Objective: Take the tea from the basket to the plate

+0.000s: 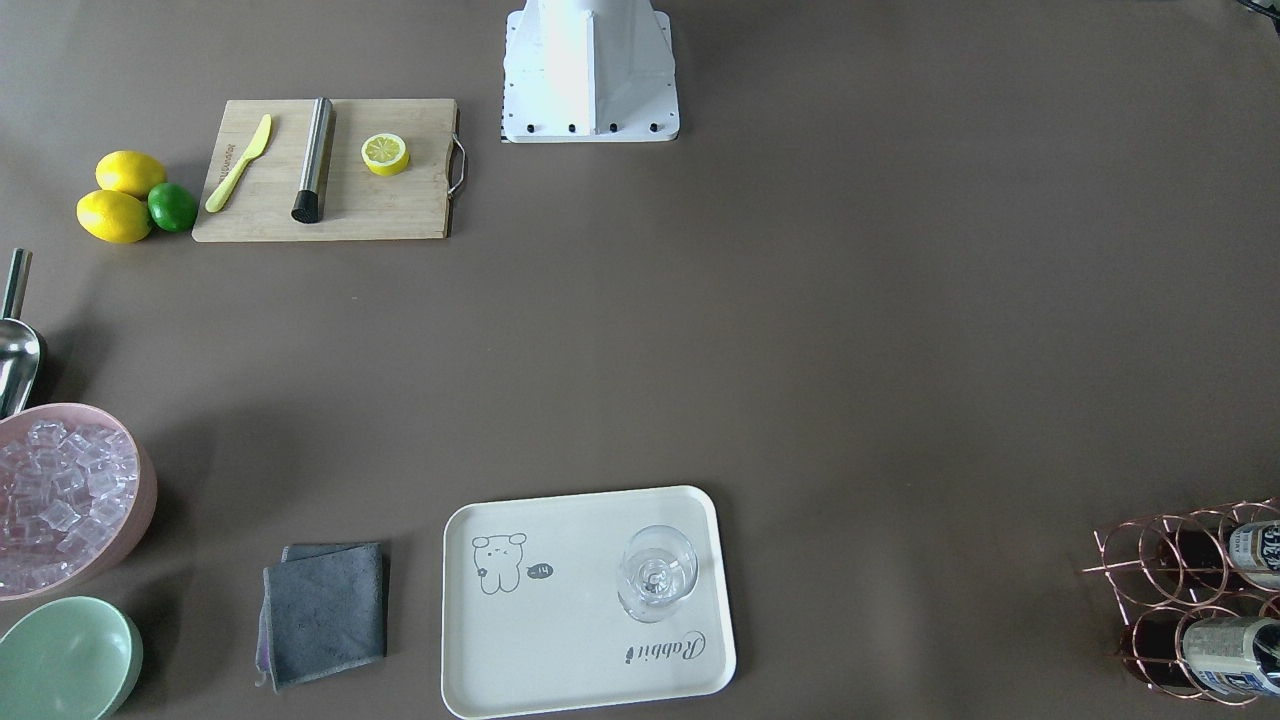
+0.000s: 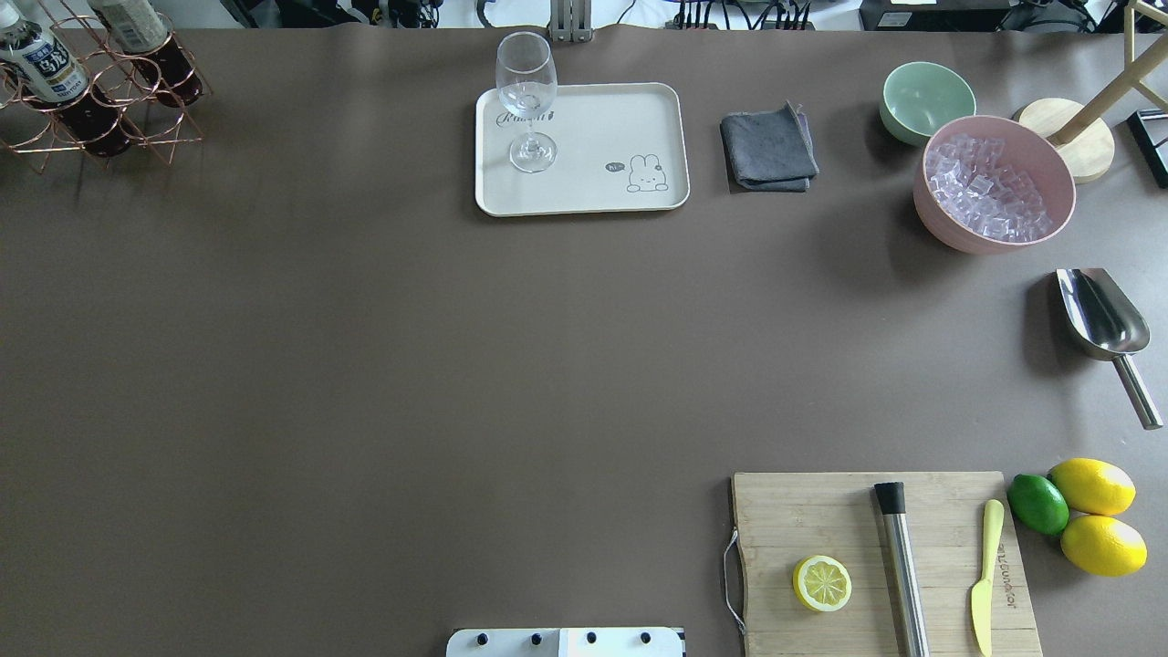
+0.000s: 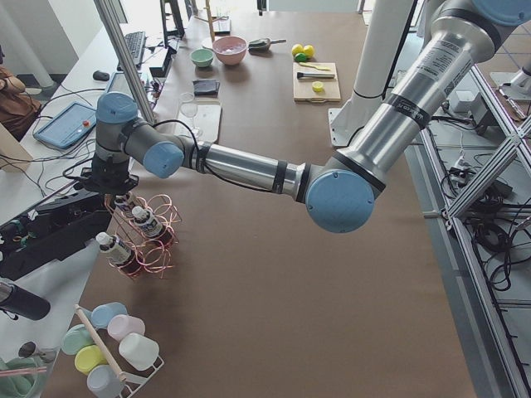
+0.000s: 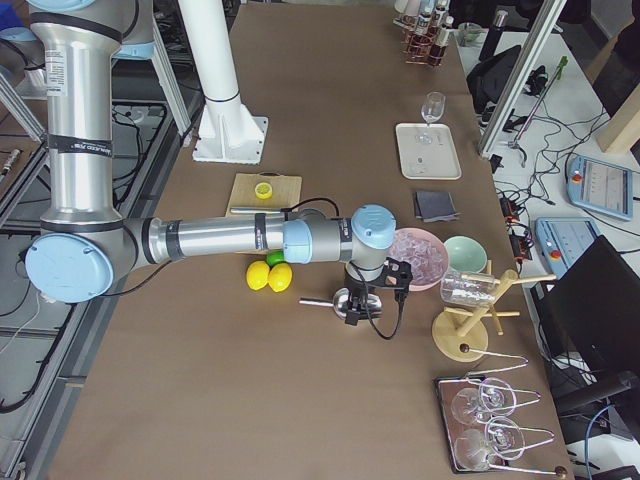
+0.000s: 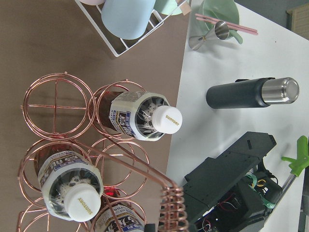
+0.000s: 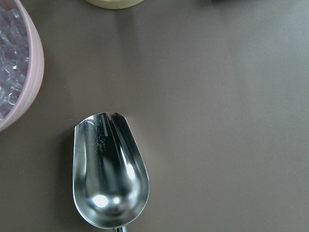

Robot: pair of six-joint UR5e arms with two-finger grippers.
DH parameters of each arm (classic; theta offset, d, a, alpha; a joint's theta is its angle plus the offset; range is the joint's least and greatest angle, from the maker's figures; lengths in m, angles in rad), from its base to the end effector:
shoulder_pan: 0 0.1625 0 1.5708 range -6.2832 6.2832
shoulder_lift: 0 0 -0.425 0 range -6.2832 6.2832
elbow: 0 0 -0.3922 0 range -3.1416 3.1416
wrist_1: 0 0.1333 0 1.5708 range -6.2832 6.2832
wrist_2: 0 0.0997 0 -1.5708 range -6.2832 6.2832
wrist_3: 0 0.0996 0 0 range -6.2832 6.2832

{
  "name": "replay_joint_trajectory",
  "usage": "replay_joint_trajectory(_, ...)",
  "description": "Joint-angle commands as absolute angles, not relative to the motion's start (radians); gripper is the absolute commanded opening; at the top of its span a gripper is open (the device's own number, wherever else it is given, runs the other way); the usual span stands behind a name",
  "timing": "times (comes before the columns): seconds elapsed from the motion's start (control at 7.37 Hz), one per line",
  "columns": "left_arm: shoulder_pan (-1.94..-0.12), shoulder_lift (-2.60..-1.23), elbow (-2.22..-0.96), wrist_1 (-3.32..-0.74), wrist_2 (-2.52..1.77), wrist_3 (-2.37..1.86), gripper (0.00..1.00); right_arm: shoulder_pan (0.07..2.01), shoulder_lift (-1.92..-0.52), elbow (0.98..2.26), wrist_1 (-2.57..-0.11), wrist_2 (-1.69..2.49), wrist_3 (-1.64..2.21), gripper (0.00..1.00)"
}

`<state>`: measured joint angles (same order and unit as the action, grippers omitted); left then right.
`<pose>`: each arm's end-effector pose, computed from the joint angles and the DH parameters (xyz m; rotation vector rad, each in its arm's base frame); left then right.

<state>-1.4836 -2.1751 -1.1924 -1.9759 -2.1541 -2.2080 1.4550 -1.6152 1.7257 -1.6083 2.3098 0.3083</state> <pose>-0.0125 -0.7572 0.4327 -0.3046 0.9178 -1.7982 0.0108 -0.4802 0.6100 -0.0875 -0.7376 0.1566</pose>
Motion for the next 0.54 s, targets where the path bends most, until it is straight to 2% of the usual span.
replay_joint_trajectory(0.0, -1.468, -2.162, -1.433, -1.78, -2.155, -2.241, 0.0, 1.454, -1.615, 1.724, -1.609, 2.307, 0.308, 1.0)
replay_joint_trajectory(0.41, -1.288, -2.161, -1.793, -1.522, -2.141, -2.377, 0.0, 1.454, -1.615, 1.724, -1.609, 2.307, 0.308, 1.0)
